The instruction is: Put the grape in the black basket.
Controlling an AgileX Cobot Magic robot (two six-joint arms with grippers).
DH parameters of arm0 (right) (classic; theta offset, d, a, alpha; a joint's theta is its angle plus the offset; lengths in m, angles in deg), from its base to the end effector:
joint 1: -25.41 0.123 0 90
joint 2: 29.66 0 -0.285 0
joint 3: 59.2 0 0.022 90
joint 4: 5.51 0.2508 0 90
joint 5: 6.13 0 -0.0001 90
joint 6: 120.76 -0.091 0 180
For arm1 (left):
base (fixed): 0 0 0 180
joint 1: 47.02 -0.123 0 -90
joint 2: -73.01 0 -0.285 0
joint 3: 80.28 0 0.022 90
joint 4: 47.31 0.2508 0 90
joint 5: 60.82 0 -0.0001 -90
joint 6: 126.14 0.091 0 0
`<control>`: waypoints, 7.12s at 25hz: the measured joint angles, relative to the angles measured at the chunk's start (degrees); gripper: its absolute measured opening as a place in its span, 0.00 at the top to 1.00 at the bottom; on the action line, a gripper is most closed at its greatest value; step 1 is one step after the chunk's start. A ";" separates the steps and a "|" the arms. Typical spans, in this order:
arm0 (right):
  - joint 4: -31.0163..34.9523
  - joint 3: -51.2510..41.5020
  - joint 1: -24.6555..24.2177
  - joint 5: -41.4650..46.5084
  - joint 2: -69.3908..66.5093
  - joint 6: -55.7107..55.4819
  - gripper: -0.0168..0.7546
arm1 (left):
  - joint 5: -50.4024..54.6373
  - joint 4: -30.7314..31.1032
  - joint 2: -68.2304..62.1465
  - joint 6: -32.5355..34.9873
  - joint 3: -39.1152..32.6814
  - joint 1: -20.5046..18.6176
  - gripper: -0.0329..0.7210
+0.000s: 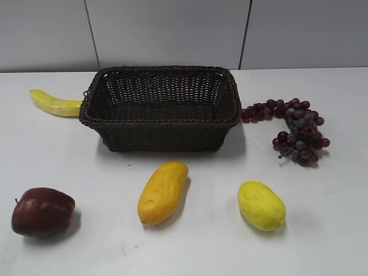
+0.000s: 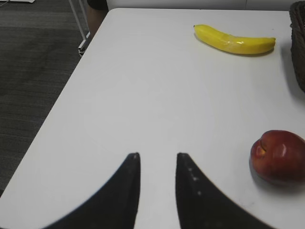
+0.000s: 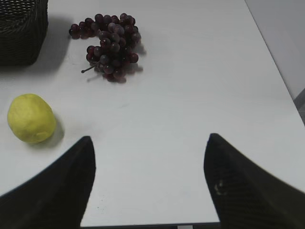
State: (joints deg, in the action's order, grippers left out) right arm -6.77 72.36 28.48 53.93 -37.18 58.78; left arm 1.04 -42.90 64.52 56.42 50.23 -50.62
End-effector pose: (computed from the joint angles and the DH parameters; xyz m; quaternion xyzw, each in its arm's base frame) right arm -0.0052 -0.0020 0.2789 -0.0189 0.8479 0.0053 0.5298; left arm -0.0025 0.0060 0.2715 -0.0091 0.8646 0.0653 0.4980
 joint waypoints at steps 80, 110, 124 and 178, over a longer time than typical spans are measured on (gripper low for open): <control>4.66 35.37 5.78 -34.96 -109.02 -4.96 0.76 | 0.00 0.00 0.00 0.00 0.00 0.00 0.65; 4.77 71.59 18.84 -6.20 -94.12 1.15 0.79 | 0.00 0.00 0.00 0.00 0.00 0.00 0.65; 11.54 73.75 24.43 -13.25 -105.78 1.26 0.80 | 0.00 0.00 0.00 0.00 0.00 0.00 0.65; 5.51 75.49 0.76 9.01 -115.11 3.28 0.22 | 0.00 0.00 0.00 0.00 0.00 0.00 0.65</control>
State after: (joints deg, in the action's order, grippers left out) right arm -1.26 147.85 29.25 62.94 -152.30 62.06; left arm 1.04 -42.90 64.52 56.42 50.23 -50.62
